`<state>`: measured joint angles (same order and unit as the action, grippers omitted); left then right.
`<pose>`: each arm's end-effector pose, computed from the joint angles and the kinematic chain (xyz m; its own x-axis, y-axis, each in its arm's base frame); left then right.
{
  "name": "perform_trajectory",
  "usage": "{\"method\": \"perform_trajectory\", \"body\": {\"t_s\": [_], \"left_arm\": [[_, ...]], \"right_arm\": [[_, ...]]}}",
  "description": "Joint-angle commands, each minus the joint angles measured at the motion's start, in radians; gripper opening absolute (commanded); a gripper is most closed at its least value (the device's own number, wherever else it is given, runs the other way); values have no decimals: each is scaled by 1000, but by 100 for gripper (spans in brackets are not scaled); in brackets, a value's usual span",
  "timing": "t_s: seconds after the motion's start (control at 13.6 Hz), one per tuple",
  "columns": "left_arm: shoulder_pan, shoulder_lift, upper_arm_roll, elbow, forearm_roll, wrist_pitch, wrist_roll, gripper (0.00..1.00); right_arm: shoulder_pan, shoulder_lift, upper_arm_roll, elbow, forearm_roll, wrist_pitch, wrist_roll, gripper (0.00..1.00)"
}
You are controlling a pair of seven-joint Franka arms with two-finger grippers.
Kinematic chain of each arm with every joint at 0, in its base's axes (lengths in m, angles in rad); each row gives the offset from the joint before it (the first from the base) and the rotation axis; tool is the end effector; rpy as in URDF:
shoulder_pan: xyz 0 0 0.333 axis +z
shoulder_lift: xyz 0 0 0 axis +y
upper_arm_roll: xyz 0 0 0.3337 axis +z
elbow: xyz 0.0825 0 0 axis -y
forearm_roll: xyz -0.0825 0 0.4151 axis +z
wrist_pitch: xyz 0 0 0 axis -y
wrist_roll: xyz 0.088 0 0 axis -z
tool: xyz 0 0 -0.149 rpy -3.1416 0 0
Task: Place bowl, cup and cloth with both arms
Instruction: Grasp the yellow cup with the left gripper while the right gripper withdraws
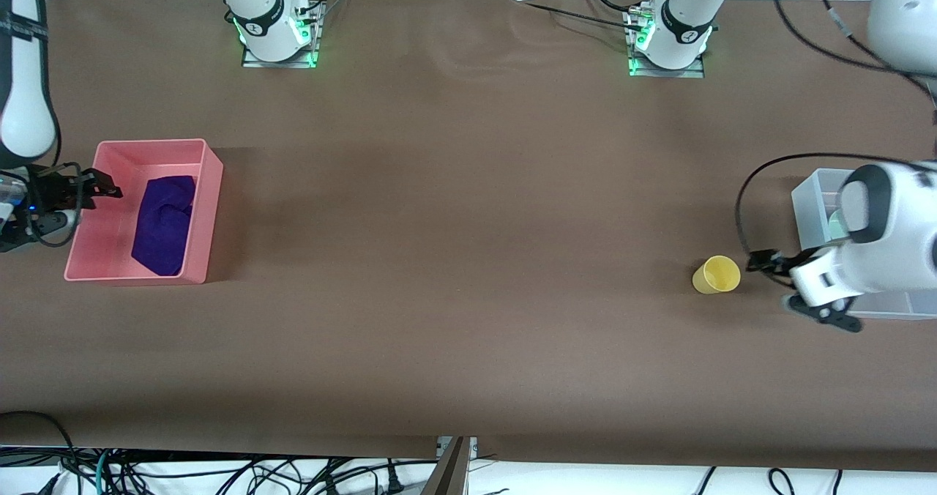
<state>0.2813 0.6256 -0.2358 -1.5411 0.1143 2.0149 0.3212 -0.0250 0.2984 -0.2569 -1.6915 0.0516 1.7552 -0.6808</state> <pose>0.7156 0.0620 0.2393 0.9485 -0.2960 -0.1125 -0.2881 -0.9541 0.0813 0.6196 -0.1620 0.3742 0.9051 0.3803 -0.1901 0.3633 -0.9241 -0.1187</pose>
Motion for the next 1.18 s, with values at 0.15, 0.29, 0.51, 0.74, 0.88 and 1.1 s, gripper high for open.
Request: {"method": "perform_trajectory", "body": {"t_s": [0.15,0.29,0.51,0.74,0.88,1.1], "left_arm": [[6,63,7,-62,1,125,-21,45],[6,62,7,-85,1,125,-21,8],[6,51,7,-79,8,117,-11,0],[6,-7,7,-68,15,73,-16,0],[6,-68,7,-54,18,-26,-14,0],[33,-151,29,-8,98,-154,118,0]], "right_arm": [[-6,-54,169,165,4,-225,300,100],[-4,-100,238,174,-15,-255,395,100],[-1,-143,281,176,-62,-305,491,100],[-1,-162,275,262,-76,-319,497,100],[-1,-162,272,299,-134,-307,491,100],[-1,-167,263,299,-139,-307,489,100]]}}
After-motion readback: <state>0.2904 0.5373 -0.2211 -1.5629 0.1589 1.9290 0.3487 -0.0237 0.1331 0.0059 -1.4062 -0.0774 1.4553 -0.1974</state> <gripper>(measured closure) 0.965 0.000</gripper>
